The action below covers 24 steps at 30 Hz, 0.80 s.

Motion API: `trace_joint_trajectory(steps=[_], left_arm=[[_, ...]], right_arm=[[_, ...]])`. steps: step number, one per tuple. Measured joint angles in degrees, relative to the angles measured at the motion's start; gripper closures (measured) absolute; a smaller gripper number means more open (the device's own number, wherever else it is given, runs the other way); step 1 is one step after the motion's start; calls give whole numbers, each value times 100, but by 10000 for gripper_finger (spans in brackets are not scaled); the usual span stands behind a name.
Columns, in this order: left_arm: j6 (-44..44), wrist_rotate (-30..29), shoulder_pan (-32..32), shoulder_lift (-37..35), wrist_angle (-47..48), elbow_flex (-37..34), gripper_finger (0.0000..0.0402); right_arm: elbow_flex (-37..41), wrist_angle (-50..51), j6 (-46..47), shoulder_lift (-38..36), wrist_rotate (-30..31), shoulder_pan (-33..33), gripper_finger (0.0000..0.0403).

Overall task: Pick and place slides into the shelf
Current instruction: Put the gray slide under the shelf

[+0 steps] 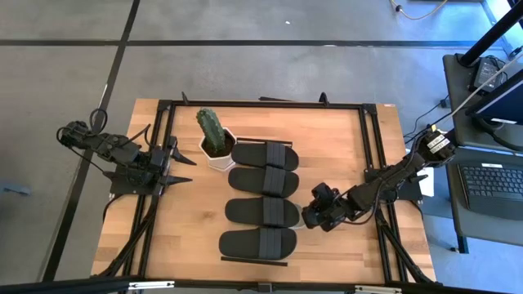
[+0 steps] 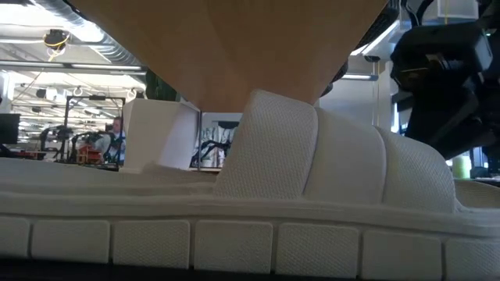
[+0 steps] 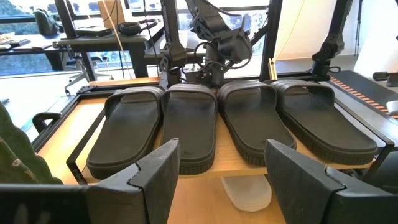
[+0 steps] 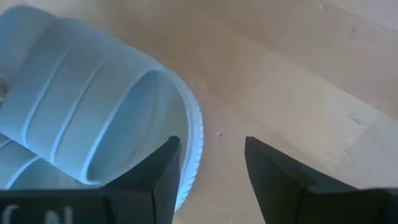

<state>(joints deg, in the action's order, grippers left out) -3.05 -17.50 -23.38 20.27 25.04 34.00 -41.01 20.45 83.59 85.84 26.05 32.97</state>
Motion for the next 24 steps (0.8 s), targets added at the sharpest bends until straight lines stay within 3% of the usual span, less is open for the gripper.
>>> trace_joint_trajectory(steps=[16,24], left_arm=[[0,0,0,0,24,0,177],[0,0,-2,1,36,0,177]], right_arm=[[0,374,123,17,-200,26,224],[-2,186,126,455,-223,63,224]])
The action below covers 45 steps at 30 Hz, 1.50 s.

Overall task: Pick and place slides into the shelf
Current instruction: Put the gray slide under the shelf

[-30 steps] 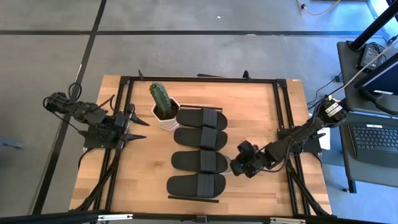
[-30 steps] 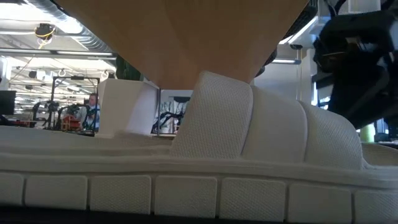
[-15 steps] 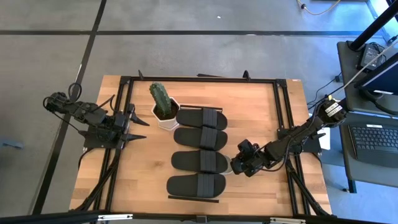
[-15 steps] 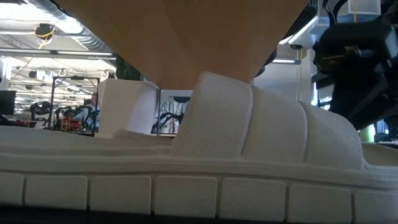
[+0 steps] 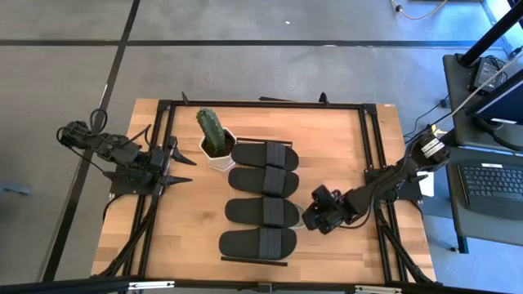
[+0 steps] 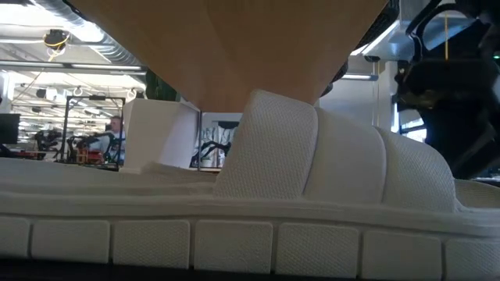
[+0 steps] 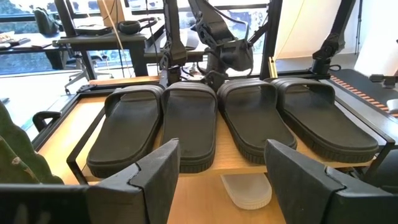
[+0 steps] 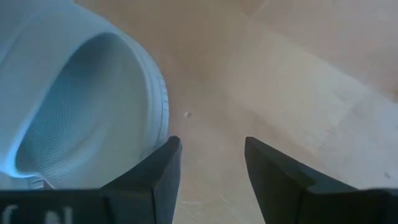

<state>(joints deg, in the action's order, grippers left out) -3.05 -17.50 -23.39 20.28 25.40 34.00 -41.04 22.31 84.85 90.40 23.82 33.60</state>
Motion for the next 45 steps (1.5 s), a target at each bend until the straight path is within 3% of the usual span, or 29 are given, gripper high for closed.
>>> trace_joint_trajectory(steps=[20,45], left_arm=[[1,0,0,1,7,0,177],[0,0,0,0,21,0,177]], right_arm=[[-2,-1250,-136,568,328,36,224],[-4,-1438,-160,583,293,27,224]])
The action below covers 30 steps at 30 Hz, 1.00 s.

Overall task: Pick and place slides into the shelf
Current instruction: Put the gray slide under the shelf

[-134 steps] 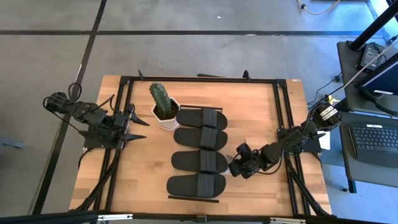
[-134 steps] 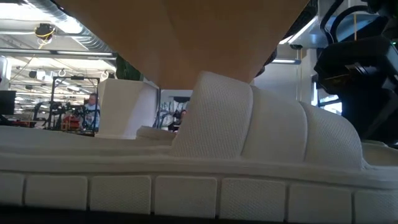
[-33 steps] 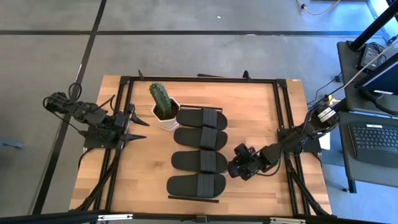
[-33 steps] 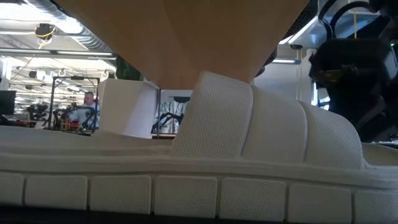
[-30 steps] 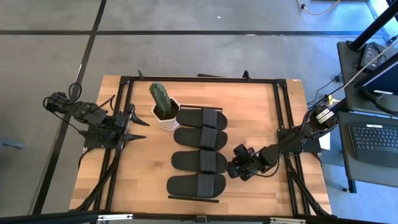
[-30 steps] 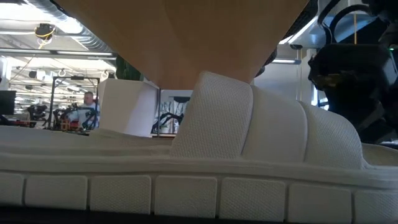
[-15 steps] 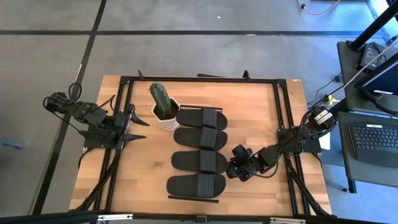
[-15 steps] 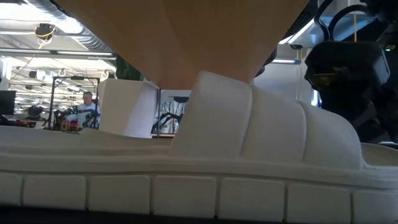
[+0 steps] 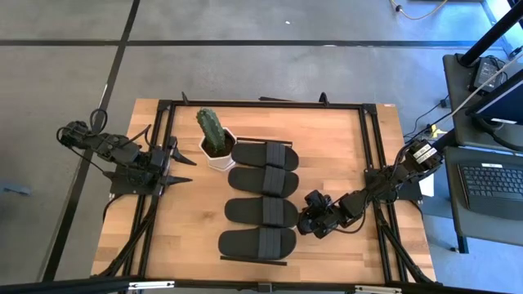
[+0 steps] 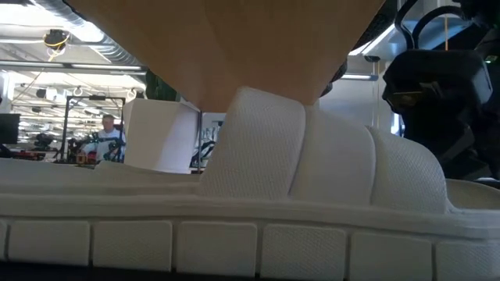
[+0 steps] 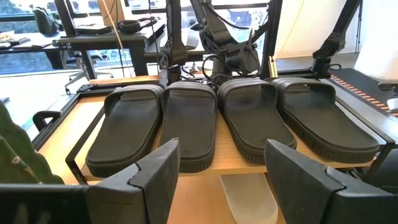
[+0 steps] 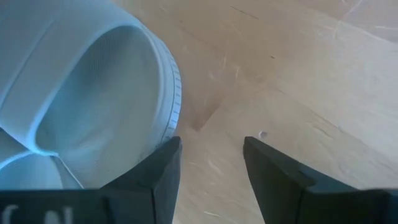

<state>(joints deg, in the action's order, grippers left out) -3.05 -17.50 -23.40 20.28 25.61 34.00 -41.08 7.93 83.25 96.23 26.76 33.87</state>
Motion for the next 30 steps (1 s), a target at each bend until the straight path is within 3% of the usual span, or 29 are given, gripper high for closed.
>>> trace_joint_trajectory(steps=[13,22,30], left_arm=[[-146,-1,1,0,46,0,177],[-286,0,1,2,122,0,177],[-286,0,0,0,120,0,177]], right_arm=[[-20,394,30,-52,-288,88,224],[14,728,91,-258,-198,322,224],[20,221,43,-287,170,321,224]])
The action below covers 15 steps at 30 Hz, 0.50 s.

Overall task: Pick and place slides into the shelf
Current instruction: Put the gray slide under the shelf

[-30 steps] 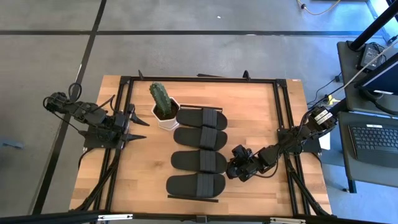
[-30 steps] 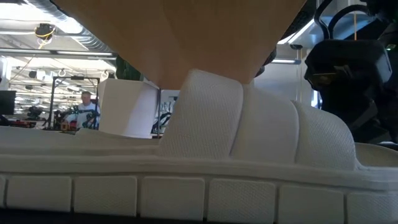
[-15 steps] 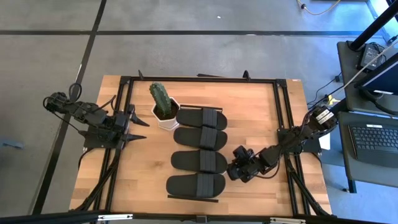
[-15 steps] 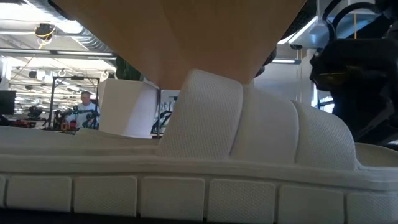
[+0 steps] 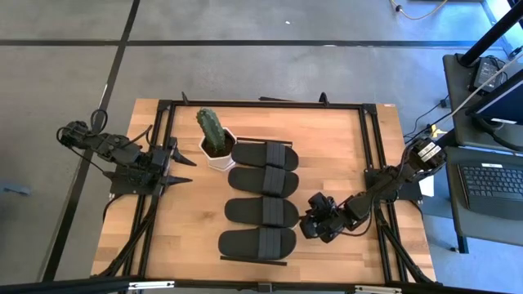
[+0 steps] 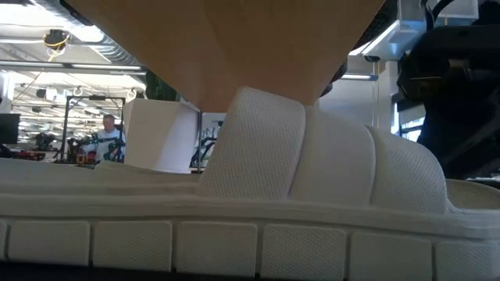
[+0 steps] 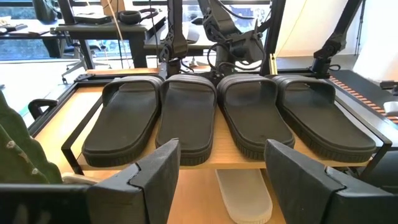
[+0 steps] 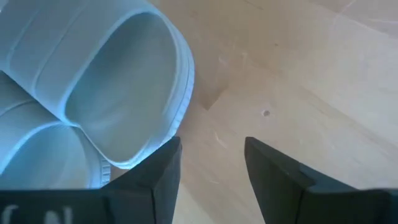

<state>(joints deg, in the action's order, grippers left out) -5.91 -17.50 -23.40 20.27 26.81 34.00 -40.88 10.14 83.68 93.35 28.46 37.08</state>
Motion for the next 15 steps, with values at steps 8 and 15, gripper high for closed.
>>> trace_joint_trajectory(steps=[8,15], left_arm=[[0,0,0,0,0,0,177],[0,0,0,0,0,0,177]], right_arm=[[-2,-158,-26,-3,31,0,224],[-7,-434,-231,3,53,-13,224]])
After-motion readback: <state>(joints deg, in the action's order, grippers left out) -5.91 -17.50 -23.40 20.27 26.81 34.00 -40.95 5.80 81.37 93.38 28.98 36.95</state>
